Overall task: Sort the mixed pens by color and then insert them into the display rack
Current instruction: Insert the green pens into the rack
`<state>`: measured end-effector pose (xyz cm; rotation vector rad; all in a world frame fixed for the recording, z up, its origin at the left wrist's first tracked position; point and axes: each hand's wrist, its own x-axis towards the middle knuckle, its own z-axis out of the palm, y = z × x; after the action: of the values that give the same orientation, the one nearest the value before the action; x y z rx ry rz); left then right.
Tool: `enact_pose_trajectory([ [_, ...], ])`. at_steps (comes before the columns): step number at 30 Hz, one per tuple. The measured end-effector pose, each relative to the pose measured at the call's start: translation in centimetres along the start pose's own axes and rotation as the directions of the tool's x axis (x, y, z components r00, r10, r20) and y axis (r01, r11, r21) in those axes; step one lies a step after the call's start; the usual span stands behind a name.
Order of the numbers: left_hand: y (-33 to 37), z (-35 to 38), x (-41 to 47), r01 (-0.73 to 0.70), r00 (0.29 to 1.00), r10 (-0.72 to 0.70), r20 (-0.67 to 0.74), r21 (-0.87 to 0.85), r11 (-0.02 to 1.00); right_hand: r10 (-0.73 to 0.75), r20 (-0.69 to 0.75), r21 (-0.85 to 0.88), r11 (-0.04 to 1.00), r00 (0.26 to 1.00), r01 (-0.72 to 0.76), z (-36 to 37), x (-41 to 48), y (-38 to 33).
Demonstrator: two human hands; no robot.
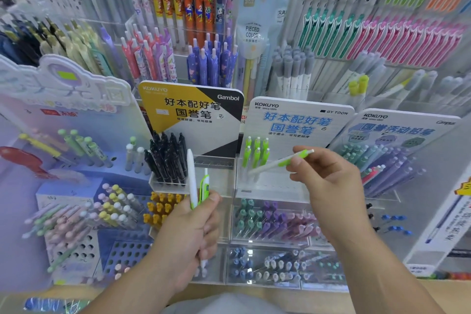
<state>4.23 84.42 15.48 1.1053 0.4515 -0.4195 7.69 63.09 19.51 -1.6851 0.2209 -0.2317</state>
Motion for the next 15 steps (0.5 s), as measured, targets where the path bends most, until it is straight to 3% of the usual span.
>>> enact_pose_trajectory([
  [8, 0.6, -1.0, -0.3, 0.092, 0.994, -0.085, 0.067, -0.111, 0.990, -0.235, 0.123, -0.350, 0.899, 0.964, 0.264, 2.5, 0.1, 0.9],
  [13, 0.2, -1.7, -0.1, 0.098, 0.992, -0.084, 0.096, -0.155, 0.983, -0.298, 0.171, -0.485, 0.805, 0.939, 0.343, 3.5, 0.3, 1.5],
  [15, 0.1, -1.7, 0.0, 0.081, 0.993, -0.067, 0.097, -0.149, 0.986, -0.276, 0.167, -0.487, 0.811, 0.947, 0.322, 4.0, 0.3, 1.7],
])
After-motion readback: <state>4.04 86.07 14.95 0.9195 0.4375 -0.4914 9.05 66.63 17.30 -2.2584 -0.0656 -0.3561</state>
